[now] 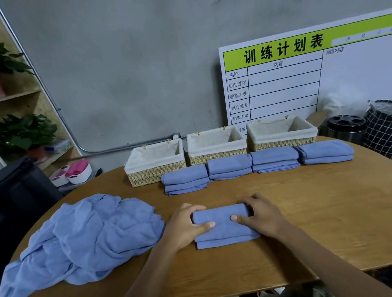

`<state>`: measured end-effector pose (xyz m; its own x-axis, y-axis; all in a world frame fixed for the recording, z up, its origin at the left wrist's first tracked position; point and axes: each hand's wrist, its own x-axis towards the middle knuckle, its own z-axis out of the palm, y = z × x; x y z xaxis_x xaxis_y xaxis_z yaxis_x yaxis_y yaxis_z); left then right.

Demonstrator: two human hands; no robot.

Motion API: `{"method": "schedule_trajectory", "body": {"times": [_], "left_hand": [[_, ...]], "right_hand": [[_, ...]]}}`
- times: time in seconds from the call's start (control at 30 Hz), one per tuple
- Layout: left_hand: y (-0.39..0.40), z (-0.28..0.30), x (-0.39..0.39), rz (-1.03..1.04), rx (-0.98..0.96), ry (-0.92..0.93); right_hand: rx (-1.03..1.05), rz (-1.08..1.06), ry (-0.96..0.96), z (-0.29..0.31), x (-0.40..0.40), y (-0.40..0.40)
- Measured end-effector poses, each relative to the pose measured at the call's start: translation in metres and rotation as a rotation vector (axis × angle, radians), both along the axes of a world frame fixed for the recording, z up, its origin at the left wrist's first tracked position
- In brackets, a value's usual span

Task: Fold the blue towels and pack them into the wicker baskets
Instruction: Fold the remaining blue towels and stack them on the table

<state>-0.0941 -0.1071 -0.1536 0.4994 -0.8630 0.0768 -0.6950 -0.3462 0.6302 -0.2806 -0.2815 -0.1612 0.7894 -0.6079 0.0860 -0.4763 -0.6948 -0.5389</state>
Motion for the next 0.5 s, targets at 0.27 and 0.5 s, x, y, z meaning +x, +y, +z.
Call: {"method": "schedule_trajectory", "body": {"times": [0.27, 0.5], "left_hand": [[-0.006, 0.008, -0.002, -0.014, -0.031, 0.045], [-0.101, 0.081, 0.037, 0.155, -0.355, 0.410]], "right_hand": [[0.407, 0.087, -0.249, 0.007, 0.003, -0.003], [0.531, -0.161, -0.620, 0.089, 0.048, -0.078]]}}
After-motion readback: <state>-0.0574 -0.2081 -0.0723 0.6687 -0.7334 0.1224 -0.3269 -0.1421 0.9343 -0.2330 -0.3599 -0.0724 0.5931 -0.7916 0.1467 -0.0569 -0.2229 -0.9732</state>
